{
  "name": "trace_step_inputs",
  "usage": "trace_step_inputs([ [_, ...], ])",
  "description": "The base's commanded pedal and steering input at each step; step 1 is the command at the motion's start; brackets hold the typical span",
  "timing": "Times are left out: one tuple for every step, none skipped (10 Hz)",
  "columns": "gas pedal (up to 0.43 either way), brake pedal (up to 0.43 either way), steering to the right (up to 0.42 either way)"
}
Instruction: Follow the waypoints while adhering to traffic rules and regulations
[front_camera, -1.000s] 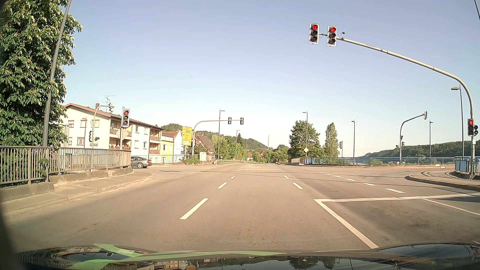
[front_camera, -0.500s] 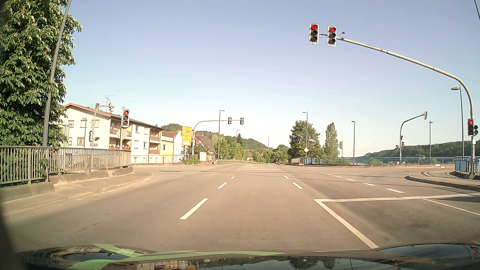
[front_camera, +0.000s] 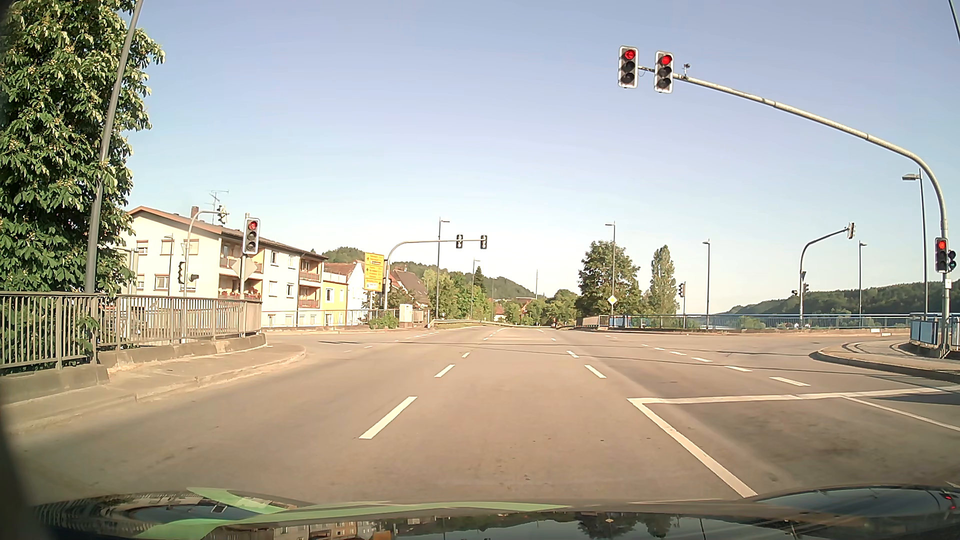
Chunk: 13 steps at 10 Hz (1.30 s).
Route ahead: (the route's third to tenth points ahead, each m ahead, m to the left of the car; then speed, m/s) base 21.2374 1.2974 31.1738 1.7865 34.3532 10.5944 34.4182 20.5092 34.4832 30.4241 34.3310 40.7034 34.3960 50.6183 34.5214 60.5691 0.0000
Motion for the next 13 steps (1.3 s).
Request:
trace_step_inputs([
  [0.000,0.220,-0.003],
  [0.000,0.226,-0.003],
  [0.000,0.226,-0.004],
  [0.000,0.220,-0.003],
  [0.000,0.220,-0.003],
  [0.000,0.220,-0.004],
  [0.000,0.226,-0.003],
  [0.000,0.220,-0.004],
  [0.000,0.220,-0.003],
  [0.000,0.226,-0.003],
  [0.000,0.220,-0.003],
  [0.000,0.220,-0.004],
  [0.000,0.226,-0.003],
])
